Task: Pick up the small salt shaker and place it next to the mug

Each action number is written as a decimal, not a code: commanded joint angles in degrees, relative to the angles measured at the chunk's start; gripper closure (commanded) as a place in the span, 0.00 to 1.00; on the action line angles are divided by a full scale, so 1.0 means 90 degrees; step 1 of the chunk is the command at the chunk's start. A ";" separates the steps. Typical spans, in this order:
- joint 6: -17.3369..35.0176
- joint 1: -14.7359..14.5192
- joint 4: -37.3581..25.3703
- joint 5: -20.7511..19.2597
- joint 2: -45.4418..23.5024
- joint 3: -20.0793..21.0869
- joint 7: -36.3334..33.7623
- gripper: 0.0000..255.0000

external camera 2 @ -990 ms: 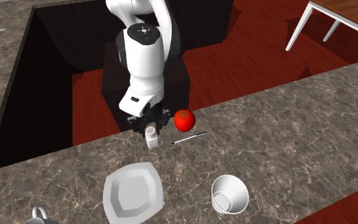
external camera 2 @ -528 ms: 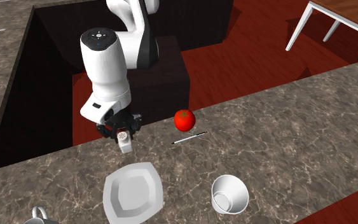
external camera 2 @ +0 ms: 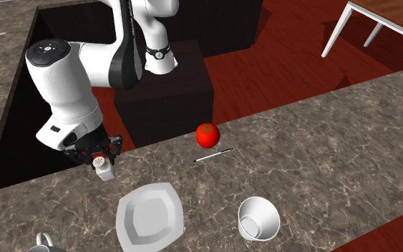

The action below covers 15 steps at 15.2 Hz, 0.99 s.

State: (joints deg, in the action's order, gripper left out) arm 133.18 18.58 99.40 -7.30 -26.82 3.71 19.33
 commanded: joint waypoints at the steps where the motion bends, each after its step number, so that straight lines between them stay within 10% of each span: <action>1: -0.0131 0.0198 -0.0359 0.0068 -0.0209 -0.0038 0.0301 1.00; 10: -0.0754 0.1014 -0.2097 0.0309 -0.1264 -0.0159 0.1438 1.00; 15: -0.0441 0.1012 -0.1978 0.0291 -0.1458 -0.0168 0.1417 1.00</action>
State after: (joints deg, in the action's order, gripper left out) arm 128.63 27.67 81.40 -4.67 -39.60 2.21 32.08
